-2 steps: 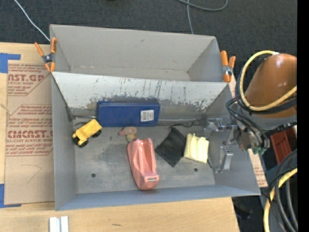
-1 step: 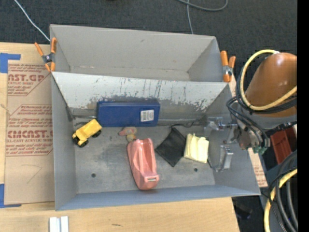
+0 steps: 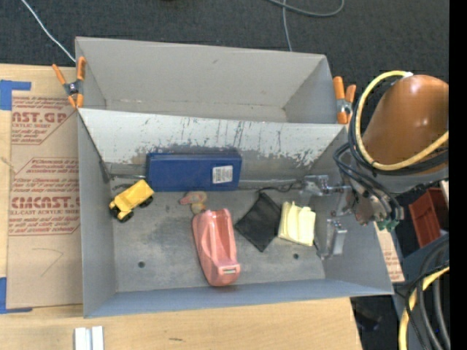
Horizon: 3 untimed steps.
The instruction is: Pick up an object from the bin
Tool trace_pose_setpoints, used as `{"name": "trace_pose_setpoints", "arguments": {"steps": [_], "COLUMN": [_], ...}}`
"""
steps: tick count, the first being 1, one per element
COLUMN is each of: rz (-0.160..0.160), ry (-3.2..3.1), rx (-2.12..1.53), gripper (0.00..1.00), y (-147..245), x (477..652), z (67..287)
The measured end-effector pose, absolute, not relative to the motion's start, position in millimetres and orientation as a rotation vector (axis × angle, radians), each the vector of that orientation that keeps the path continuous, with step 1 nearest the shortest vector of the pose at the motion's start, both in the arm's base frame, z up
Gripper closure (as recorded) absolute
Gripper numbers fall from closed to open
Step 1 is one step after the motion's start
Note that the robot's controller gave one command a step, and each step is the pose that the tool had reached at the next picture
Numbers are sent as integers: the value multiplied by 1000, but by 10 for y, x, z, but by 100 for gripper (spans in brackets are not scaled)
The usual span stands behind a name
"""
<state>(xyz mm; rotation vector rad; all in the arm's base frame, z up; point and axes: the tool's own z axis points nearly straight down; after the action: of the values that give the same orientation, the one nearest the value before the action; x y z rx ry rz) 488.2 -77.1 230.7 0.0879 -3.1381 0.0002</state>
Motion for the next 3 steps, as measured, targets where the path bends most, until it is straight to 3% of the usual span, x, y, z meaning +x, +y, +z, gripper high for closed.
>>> {"name": "trace_pose_setpoints", "arguments": {"steps": [1, 2, 3], "rz": [2, -1, 2], "ry": [-3140, -3065, -3011], "rx": [180, 678, 903], "gripper": [0, 0, 0], "y": [-744, -596, -675], "x": [4941, 4874, 4948], "z": [1590, 1211, 817]}}
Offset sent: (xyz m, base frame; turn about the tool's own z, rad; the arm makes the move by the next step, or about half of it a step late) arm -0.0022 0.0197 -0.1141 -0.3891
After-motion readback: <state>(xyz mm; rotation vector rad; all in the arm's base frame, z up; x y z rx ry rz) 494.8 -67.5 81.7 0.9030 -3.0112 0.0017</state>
